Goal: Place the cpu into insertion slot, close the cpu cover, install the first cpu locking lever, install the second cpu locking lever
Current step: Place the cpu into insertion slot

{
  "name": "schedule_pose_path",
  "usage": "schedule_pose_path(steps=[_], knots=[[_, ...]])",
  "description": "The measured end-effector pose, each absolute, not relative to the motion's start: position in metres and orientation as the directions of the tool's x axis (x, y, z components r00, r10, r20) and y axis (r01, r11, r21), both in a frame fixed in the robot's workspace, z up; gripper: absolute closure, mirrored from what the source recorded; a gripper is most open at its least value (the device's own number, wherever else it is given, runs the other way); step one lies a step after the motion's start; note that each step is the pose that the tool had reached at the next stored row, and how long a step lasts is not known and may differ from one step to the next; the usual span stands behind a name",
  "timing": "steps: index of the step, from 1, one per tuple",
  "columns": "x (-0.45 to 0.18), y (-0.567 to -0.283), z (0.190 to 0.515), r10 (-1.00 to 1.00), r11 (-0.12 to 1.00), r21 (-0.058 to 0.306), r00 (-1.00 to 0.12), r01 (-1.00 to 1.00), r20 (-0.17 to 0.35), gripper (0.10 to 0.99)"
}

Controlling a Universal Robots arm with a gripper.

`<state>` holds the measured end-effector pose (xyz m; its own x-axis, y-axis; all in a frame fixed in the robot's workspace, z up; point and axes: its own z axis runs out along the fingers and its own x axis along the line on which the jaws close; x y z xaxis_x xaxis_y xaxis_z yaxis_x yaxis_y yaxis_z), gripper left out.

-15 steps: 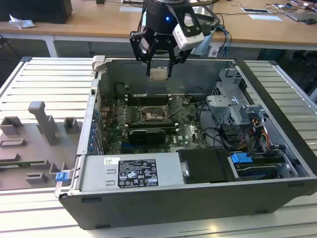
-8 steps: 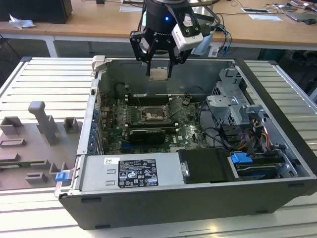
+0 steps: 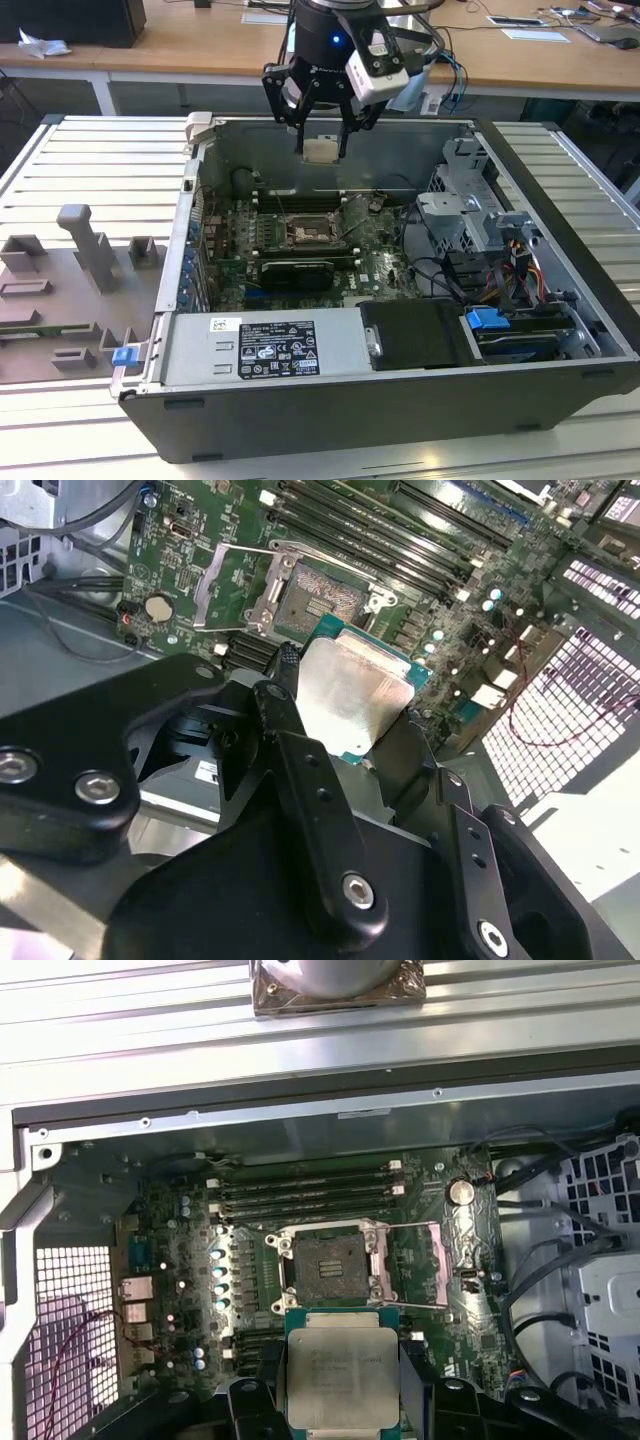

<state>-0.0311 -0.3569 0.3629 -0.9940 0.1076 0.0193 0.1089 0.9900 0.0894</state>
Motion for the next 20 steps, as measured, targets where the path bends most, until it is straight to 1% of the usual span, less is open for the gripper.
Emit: schedule_pose_path(steps=[20], knots=[[-0.0312,-0.3569,0.3629,0.176,0.98,0.089,-0.984,0.177,0.019,0.545]])
